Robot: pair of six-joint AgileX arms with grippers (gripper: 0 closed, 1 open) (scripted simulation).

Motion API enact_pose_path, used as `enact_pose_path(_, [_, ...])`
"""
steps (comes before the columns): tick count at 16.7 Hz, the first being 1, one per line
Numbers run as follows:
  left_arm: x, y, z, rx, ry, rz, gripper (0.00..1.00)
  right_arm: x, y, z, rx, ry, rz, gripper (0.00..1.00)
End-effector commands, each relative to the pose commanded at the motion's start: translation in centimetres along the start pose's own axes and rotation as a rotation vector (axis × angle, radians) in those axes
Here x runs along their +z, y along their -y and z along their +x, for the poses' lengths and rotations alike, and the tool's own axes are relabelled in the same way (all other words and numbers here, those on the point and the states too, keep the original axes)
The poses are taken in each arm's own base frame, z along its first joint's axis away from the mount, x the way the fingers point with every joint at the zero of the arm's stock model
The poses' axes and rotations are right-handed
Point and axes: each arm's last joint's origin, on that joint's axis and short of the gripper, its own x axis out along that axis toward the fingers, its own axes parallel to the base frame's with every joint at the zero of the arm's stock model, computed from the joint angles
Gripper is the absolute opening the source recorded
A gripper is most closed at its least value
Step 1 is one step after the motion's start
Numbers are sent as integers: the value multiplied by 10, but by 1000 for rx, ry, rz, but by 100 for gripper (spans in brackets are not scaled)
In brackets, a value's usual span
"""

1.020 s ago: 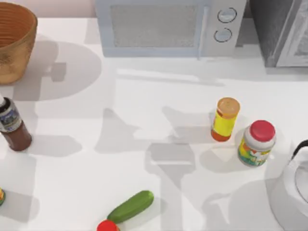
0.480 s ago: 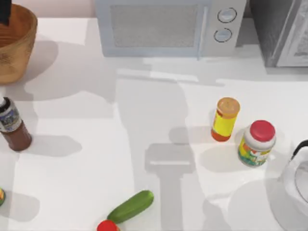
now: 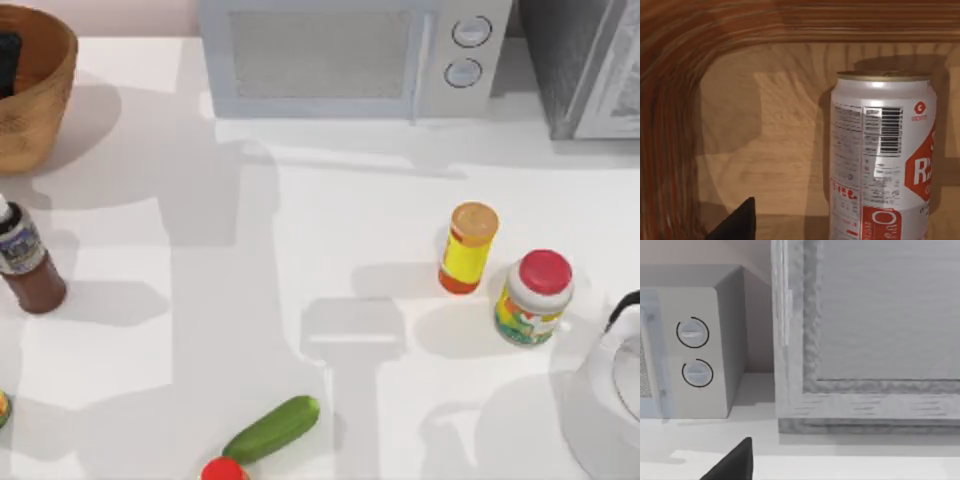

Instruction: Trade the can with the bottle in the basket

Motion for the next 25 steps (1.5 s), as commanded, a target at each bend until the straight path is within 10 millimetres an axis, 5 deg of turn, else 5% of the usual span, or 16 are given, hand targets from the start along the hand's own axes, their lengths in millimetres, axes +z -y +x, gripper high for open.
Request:
enact_pose_path(7, [0, 2, 3, -2, -8, 6, 100, 0, 0, 0, 0, 0, 0, 100])
enact_pose_path(15, [3, -1, 58, -2, -9, 2, 100, 0, 0, 0, 0, 0, 0, 100])
enact_pose_path(19, [3, -2, 60, -2, -10, 2, 100, 0, 0, 0, 0, 0, 0, 100])
enact_pose_path(25, [3, -2, 60, -2, -10, 2, 55, 0, 0, 0, 0, 0, 0, 100])
